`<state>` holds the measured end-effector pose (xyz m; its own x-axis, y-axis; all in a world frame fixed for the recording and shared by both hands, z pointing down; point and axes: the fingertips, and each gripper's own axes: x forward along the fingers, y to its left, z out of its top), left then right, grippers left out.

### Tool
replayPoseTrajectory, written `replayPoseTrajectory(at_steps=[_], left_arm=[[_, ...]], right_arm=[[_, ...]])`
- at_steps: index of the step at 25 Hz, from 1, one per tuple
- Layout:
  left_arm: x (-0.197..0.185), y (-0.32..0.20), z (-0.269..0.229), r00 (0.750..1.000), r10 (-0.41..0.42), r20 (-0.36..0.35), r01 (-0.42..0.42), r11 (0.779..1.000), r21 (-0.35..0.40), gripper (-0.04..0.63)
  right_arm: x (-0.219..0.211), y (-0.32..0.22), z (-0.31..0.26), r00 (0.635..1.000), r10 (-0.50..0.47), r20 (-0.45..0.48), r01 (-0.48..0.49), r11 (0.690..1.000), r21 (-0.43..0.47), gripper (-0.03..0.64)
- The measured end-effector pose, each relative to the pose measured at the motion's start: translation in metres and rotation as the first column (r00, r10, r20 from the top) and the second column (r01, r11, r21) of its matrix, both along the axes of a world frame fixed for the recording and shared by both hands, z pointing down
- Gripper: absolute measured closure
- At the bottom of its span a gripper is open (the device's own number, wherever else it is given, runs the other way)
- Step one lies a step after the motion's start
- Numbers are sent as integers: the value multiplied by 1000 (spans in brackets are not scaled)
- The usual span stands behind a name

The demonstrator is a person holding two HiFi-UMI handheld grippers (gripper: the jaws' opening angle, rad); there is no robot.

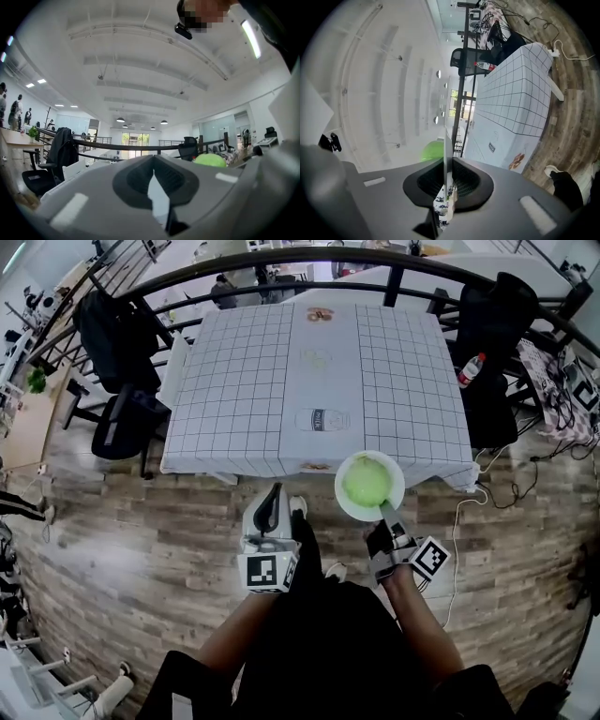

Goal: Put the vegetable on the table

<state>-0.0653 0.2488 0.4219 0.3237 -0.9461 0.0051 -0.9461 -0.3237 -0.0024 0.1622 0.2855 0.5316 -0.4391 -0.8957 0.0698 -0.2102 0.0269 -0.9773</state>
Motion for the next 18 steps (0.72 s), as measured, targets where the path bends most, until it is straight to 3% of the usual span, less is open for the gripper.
replayPoseTrajectory(at_steps=[11, 18], left_arm=[[1, -94, 11, 998, 59, -5, -59, 998, -21, 586], [-18, -175, 23, 997, 65, -41, -67, 996, -63, 586]], right_arm=[[-10, -80, -1, 1000, 30, -5, -31, 999, -15, 584], [-32, -151, 5, 1000, 14, -28, -15, 999, -39, 584]])
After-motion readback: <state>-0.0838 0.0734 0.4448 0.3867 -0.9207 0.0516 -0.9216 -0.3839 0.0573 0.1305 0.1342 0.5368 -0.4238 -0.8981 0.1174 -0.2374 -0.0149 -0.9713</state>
